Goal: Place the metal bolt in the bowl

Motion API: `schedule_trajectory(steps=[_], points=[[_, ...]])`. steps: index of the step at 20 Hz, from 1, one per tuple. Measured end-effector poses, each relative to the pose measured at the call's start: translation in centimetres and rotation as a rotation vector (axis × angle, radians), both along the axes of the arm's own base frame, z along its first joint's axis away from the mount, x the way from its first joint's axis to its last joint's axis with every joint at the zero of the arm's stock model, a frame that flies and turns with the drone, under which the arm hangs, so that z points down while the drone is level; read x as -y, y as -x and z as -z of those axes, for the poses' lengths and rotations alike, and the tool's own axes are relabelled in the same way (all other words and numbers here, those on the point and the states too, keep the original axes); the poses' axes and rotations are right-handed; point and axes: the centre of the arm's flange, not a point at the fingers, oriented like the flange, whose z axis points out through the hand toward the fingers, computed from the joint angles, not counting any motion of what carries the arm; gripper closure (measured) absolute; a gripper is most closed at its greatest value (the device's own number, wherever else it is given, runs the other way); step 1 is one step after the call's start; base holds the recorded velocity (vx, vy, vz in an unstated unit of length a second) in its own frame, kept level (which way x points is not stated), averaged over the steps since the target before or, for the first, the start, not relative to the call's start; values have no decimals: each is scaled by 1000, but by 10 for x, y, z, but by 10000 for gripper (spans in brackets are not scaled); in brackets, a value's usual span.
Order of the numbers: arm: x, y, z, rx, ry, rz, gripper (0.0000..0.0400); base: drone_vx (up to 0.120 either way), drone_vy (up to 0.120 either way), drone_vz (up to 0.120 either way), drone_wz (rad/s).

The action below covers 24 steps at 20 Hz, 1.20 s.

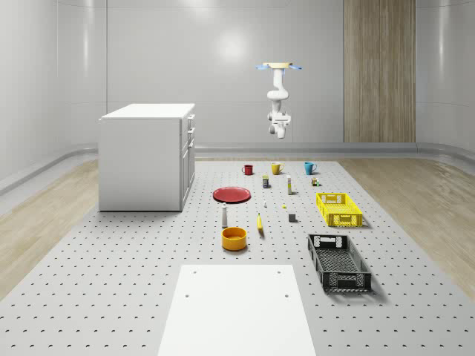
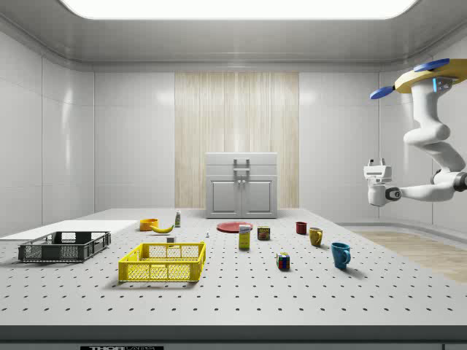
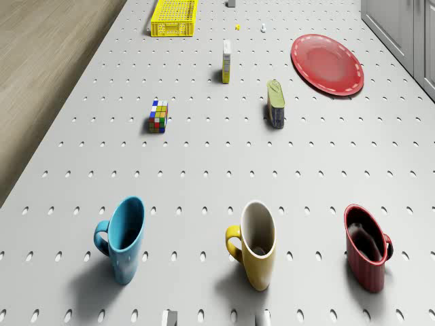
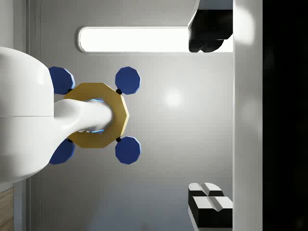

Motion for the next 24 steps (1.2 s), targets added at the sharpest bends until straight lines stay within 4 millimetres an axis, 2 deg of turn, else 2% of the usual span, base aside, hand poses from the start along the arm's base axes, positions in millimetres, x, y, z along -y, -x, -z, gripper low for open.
schedule_trajectory(steps=[6,12,17,24], points=[[0,4,-43,5,0,0,0,0,-7,0,0],[0,1,-75,9,0,0,0,0,-120,0,0],[0,1,-87,13,0,0,0,88,-120,0,0],[0,1,-92,19,0,0,0,120,-120,0,0]])
